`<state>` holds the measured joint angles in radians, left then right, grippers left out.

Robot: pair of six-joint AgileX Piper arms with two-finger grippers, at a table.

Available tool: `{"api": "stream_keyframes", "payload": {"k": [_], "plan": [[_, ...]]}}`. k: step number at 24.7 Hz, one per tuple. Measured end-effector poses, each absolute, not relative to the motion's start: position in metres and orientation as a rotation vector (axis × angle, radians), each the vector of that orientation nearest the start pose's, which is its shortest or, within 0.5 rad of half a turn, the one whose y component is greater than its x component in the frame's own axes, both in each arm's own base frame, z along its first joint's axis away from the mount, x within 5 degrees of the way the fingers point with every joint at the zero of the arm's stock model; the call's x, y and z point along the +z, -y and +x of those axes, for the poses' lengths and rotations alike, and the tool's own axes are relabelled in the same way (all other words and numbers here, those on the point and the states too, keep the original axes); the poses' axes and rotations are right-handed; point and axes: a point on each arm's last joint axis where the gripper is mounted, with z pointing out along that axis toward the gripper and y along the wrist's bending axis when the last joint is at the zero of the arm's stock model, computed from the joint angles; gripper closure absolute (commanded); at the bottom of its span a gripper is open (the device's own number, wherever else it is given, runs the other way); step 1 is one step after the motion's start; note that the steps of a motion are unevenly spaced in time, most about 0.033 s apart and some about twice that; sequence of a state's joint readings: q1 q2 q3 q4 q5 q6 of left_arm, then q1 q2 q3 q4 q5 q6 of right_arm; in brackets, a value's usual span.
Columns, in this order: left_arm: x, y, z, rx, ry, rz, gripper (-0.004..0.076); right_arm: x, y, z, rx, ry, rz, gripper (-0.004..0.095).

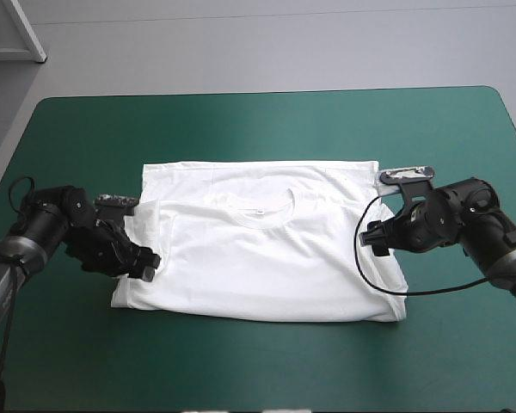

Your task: Fold the cloth

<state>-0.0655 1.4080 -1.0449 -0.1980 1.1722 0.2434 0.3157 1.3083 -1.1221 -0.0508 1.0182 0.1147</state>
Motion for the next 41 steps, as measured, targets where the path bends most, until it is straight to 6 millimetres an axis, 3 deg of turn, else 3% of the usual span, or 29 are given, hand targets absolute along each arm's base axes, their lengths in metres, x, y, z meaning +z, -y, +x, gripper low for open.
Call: {"api": "stream_keyframes", "payload": {"k": [3, 5, 8, 11, 16, 20, 28, 31, 39, 41], "plan": [[0.331, 0.026, 0.257, -0.122, -2.777, 0.297, 0.0215, 0.344, -0.073, 0.241, 0.059, -2.620, -0.288, 0.0180], [0.354, 0.019, 0.249, -0.028, -2.705, 0.256, 0.0215, 0.346, -0.072, 0.238, 0.051, -2.634, -0.289, 0.0205], [0.360, 0.013, 0.238, 0.040, -2.722, 0.208, 0.0215, 0.345, -0.071, 0.237, 0.043, -2.649, -0.291, 0.0224], [0.348, 0.013, 0.239, 0.038, -2.737, 0.185, 0.0215, 0.345, -0.071, 0.236, 0.048, -2.653, -0.289, 0.0225], [0.291, 0.024, 0.242, -0.125, -2.846, 0.169, 0.0244, 0.343, -0.076, 0.230, 0.136, -2.717, -0.277, 0.0225], [0.260, 0.025, 0.231, -0.153, -2.953, 0.188, 0.0263, 0.339, -0.078, 0.227, 0.177, -2.751, -0.270, 0.0225], [0.225, 0.025, 0.216, -0.174, -3.008, 0.170, 0.0271, 0.298, -0.079, 0.215, 0.215, -2.888, -0.255, 0.0226], [0.219, 0.025, 0.214, -0.192, -3.003, 0.171, 0.0356, 0.279, -0.078, 0.209, 0.213, -2.938, -0.249, 0.0240], [0.212, 0.027, 0.216, -0.216, -3.018, 0.178, 0.0733, 0.248, -0.076, 0.200, 0.223, -2.977, -0.225, 0.0266], [0.212, 0.027, 0.216, -0.216, -3.018, 0.188, 0.0734, 0.243, -0.076, 0.200, 0.225, -2.968, -0.218, 0.0280]]}}
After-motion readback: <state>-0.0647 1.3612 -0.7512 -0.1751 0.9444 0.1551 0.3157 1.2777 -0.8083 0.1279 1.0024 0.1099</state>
